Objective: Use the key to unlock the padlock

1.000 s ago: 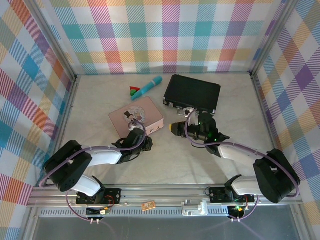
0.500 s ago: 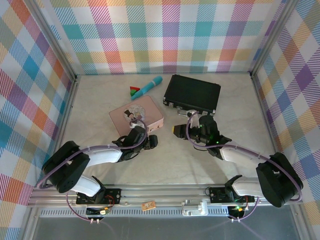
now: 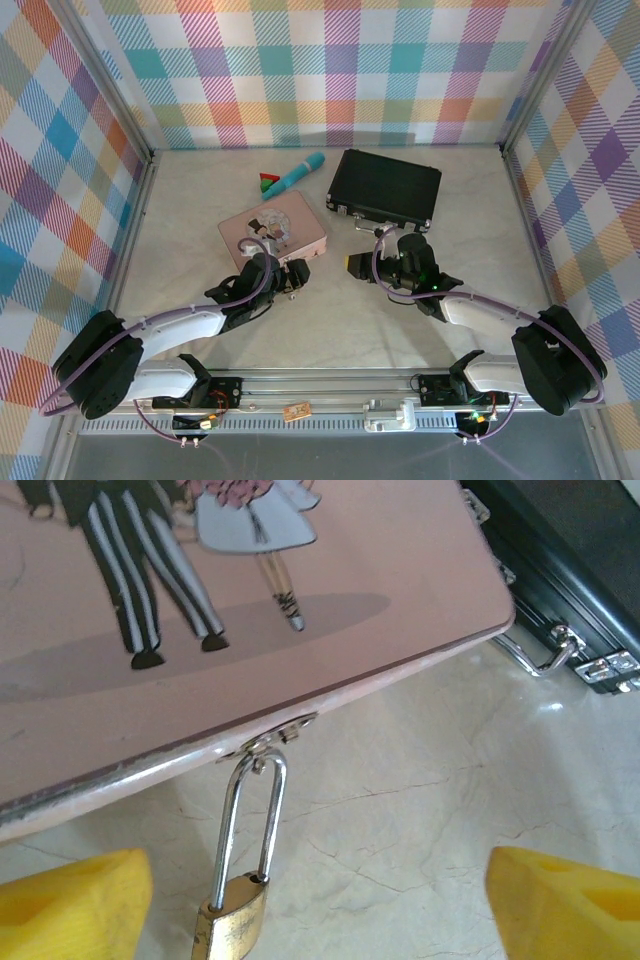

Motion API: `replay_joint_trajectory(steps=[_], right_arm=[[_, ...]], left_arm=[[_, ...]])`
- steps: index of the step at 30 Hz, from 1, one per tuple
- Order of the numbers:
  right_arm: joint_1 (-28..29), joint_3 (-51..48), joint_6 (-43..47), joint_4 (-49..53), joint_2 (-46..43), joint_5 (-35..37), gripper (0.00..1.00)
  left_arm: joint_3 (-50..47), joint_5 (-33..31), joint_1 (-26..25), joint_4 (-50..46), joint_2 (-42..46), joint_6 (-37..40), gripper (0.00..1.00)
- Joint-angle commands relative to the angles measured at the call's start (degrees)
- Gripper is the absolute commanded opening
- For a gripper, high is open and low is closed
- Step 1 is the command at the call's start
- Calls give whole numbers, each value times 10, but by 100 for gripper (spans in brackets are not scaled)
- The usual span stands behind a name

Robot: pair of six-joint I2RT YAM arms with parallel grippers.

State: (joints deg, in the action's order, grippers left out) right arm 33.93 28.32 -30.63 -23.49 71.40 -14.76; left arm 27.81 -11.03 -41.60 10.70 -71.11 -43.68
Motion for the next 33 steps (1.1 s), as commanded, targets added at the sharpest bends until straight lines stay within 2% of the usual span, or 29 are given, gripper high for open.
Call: replay_joint_trajectory(steps=[1, 6, 10, 18, 20, 22, 29, 31, 32, 33], right_arm=[[6, -4, -5, -16, -14, -4, 41], [10, -4, -3, -9, -23, -1, 42], [10, -10, -3, -5, -30, 4, 42], [10, -12, 6, 1, -34, 10, 42], [10, -12, 6, 0, -30, 9, 42], [10, -13, 5, -2, -25, 7, 42], [10, -8, 3, -7, -6, 3, 42], [10, -7, 2, -7, -3, 2, 42], [11, -7, 2, -8, -4, 1, 42], [10, -7, 2, -8, -5, 1, 42]], left_arm=[[-14, 2, 0, 10, -22, -25, 79], [-2, -7, -1, 43, -70, -17, 59], [12, 3, -1, 61, -123, -36, 53], [-5, 57, -4, 174, -177, -94, 45], [-6, 57, -4, 183, -178, -103, 38], [-2, 51, -6, 176, -178, -107, 36], [-3, 27, -9, 182, -197, -128, 21], [-1, 30, -10, 186, -206, -134, 22], [2, 32, -11, 185, -211, -136, 26], [4, 35, -12, 184, -216, -141, 34]])
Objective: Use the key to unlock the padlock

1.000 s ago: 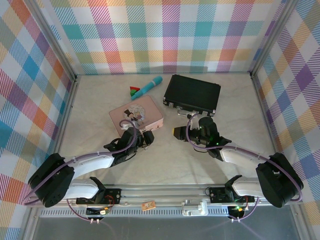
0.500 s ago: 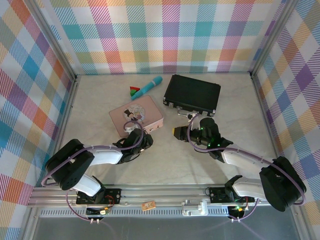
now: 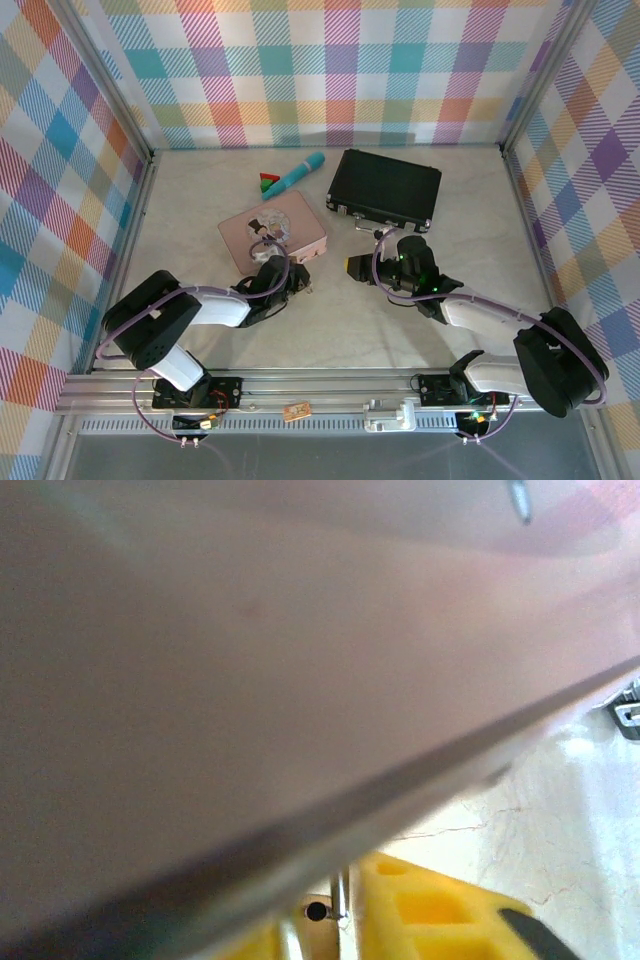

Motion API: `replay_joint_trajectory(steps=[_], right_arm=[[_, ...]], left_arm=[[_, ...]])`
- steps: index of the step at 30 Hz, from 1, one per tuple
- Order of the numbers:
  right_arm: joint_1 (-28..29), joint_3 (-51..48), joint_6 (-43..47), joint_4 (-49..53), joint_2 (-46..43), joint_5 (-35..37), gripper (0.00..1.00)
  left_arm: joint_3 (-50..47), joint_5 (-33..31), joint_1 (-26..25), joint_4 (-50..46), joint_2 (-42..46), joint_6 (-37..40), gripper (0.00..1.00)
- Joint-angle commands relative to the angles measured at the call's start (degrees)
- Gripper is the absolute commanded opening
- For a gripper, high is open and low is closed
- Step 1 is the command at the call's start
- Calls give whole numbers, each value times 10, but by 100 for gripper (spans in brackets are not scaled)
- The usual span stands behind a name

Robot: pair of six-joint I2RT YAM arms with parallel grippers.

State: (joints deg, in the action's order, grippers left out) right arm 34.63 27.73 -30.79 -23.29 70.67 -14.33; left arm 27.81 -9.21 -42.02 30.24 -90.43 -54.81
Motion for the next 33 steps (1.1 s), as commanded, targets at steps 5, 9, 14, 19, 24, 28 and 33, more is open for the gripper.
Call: replay_joint_trajectory(steps=[5, 9, 14, 19, 24, 28, 33], right_arm=[[3, -1, 3, -5, 0, 0, 42], [4, 0, 8, -8, 3, -15, 42], [56, 55, 96, 87, 30, -1, 42], [115, 119, 171, 147, 112, 25, 48], [162, 207, 262, 212, 205, 65, 52], [179, 261, 322, 244, 275, 89, 53], [183, 298, 360, 252, 337, 121, 52]], left_arm=[[4, 18, -14, 8, -42, -47, 61], [6, 24, -13, 54, -60, -56, 65], [-26, 15, -14, 31, -10, -68, 74], [-44, -23, -13, -161, 151, -56, 87], [-40, -91, -2, -369, 345, -35, 100], [-53, -76, 54, -435, 465, -24, 100], [-60, -39, 109, -442, 515, 4, 100]])
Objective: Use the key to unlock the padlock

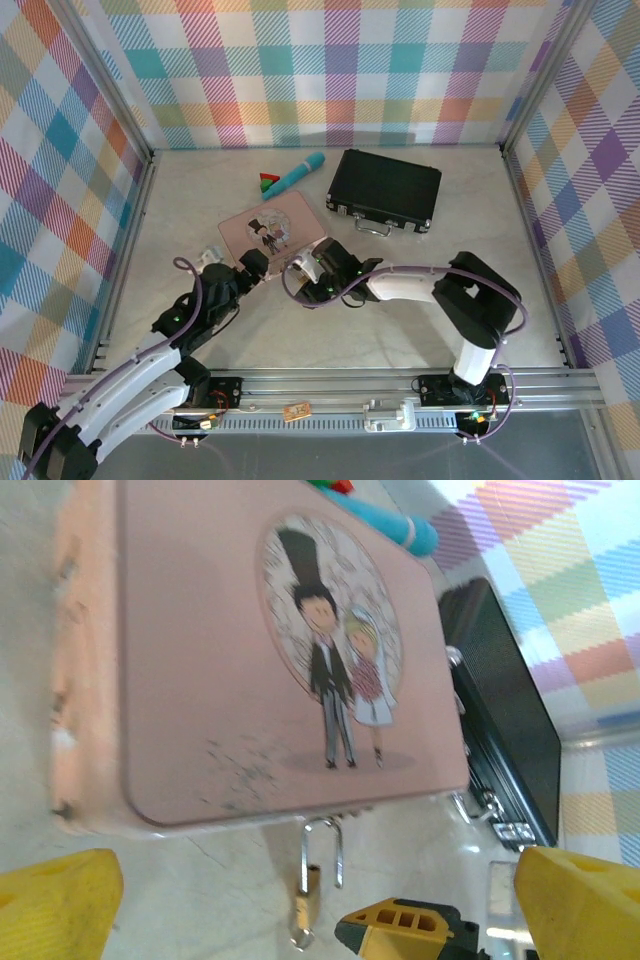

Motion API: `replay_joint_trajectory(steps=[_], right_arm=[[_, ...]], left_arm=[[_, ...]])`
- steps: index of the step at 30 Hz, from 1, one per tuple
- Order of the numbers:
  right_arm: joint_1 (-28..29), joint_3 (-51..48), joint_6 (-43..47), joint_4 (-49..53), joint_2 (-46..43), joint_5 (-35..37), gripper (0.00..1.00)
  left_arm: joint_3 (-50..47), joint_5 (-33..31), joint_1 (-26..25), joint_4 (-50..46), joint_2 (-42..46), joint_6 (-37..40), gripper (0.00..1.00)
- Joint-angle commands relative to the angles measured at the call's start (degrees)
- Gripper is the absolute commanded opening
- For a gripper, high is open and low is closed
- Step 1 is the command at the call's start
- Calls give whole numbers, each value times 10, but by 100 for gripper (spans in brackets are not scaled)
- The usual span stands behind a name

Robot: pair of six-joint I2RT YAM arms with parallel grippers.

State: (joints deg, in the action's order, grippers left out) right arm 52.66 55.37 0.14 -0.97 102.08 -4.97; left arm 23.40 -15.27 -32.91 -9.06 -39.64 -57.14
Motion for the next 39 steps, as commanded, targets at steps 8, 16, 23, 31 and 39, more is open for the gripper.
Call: replay_joint_trajectory(steps=[8, 16, 23, 31, 39], right_arm=[[8, 64, 77, 21, 84, 44, 49], [9, 69, 68, 23, 103, 105, 48], [3, 78, 35, 15, 94, 68, 28], [-32, 76, -19, 12, 92, -38, 15], [-41, 92, -48, 2, 109, -123, 10]], left_arm=[[-34, 77, 33, 79, -74, 41, 100], [-23, 75, 57, 145, -165, 52, 100], [1, 88, 99, 231, -273, 81, 100], [55, 110, 131, 273, -382, 127, 99], [98, 145, 154, 267, -419, 166, 98]])
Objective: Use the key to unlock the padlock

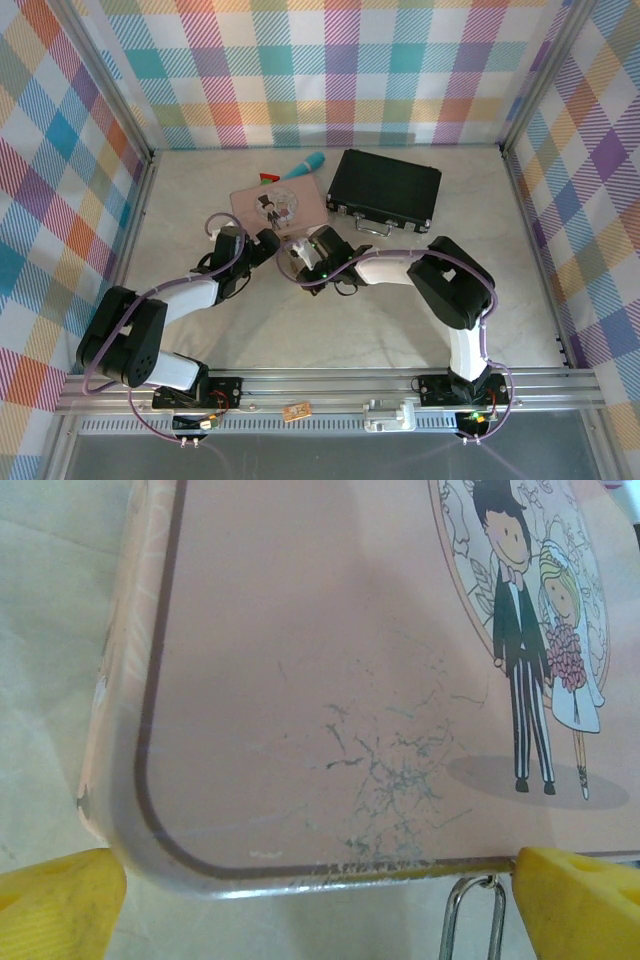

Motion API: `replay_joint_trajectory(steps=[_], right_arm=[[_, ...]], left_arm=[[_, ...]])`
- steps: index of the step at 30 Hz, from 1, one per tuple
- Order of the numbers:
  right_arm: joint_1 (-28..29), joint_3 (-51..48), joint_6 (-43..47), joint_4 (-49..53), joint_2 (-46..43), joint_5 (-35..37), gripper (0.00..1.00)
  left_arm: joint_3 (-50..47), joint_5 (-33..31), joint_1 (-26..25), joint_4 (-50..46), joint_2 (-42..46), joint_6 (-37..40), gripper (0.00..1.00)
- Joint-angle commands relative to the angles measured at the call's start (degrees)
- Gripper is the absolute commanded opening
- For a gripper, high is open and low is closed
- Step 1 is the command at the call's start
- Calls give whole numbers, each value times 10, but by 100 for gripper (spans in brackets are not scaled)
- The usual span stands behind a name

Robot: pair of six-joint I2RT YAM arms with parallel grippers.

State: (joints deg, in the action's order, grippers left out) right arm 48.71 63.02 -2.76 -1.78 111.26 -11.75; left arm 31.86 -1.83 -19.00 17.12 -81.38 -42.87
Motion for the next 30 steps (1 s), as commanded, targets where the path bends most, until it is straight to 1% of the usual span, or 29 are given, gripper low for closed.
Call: replay_joint_trajectory(steps=[1, 6, 9, 11, 12, 13, 14, 16, 17, 20, 23, 27, 30], right_arm=[[-4, 21, -16, 11, 21, -58, 9], [-31, 26, -16, 2, 24, -99, 6], [-47, 31, -17, 3, 25, -124, 4], [-51, 36, -14, 11, 27, -125, 4], [-51, 42, -12, 23, 27, -119, 6], [-51, 48, -11, 39, 24, -115, 11], [-51, 47, -15, 45, 17, -107, 22], [-51, 30, -31, 35, -3, -100, 37], [-50, 19, -44, 25, -16, -96, 42], [-43, -5, -75, 3, -42, -85, 52], [-38, -3, -92, -7, -38, -59, 54], [-29, 20, -98, -8, -19, -25, 52], [-3, 45, -113, 14, -14, 23, 52]], left_arm=[[12, 18, 15, 2, 6, 22, 98], [-14, 64, 14, -29, 72, 18, 94], [-28, 72, 7, -67, 127, 24, 90], [-33, 75, -1, -86, 151, 29, 86], [-33, 74, -4, -95, 157, 28, 85], [-33, 70, -7, -105, 164, 27, 85], [-34, 66, -8, -114, 171, 26, 85], [-39, 59, -8, -121, 185, 18, 85], [-43, 52, -8, -123, 194, 11, 86], [-52, 35, -8, -128, 220, -1, 88], [-56, 30, -8, -131, 235, -5, 90], [-57, 35, -8, -129, 234, -6, 91], [-65, 34, -8, -123, 231, -16, 91]])
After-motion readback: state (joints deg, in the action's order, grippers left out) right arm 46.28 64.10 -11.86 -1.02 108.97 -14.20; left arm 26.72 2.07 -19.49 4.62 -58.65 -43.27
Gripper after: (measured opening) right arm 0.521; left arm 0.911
